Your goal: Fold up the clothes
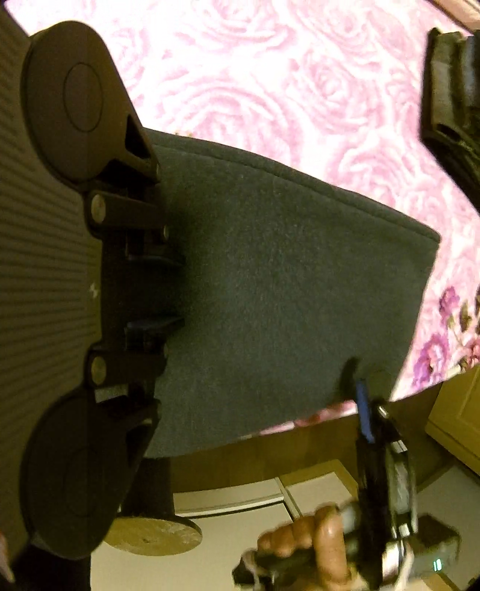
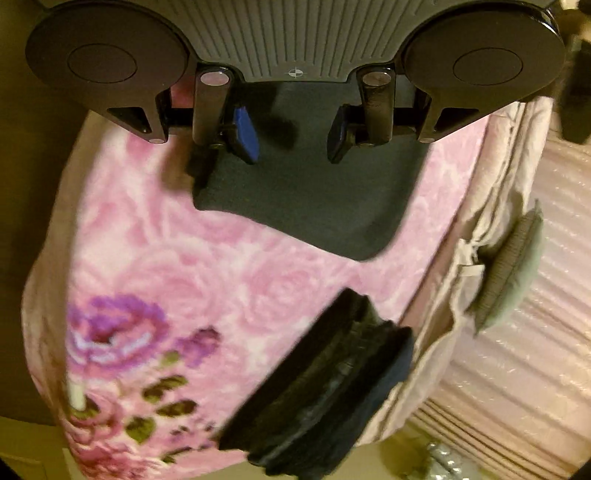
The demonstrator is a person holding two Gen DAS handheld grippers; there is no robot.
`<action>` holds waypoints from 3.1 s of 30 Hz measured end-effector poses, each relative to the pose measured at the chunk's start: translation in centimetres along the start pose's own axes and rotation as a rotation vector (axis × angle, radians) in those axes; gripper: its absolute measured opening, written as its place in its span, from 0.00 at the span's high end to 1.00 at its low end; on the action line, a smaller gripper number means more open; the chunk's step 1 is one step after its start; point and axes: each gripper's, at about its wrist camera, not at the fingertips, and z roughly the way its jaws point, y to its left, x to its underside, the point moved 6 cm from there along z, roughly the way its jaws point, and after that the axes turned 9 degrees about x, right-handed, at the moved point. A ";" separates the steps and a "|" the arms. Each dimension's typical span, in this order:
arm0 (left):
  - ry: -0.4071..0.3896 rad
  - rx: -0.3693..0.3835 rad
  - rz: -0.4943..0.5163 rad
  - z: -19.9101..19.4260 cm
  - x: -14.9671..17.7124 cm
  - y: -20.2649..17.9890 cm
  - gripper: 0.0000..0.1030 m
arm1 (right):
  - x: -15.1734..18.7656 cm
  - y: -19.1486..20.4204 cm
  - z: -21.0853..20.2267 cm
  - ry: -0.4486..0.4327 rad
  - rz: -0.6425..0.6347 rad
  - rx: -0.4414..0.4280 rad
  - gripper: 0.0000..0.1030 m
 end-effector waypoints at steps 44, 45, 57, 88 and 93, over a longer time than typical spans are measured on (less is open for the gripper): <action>-0.359 -0.123 -0.535 -5.2 17.5 6.4 0.79 | -2.5 11.2 8.9 0.098 -0.446 0.228 0.56; -0.360 -0.124 -0.534 -5.4 17.5 6.2 0.79 | -2.6 11.2 9.3 0.102 -0.452 0.235 0.56; -0.423 -0.058 -0.528 -9.1 18.4 -0.1 0.74 | 1.4 9.0 -0.9 0.135 -0.319 0.283 0.55; -0.383 -0.275 -0.966 -2.2 16.3 -8.1 0.69 | -3.4 7.3 5.2 0.517 -0.838 -0.041 0.42; -0.421 -0.256 -1.037 -3.0 17.3 -8.1 0.68 | -4.6 9.0 4.1 0.449 -0.849 -0.086 0.40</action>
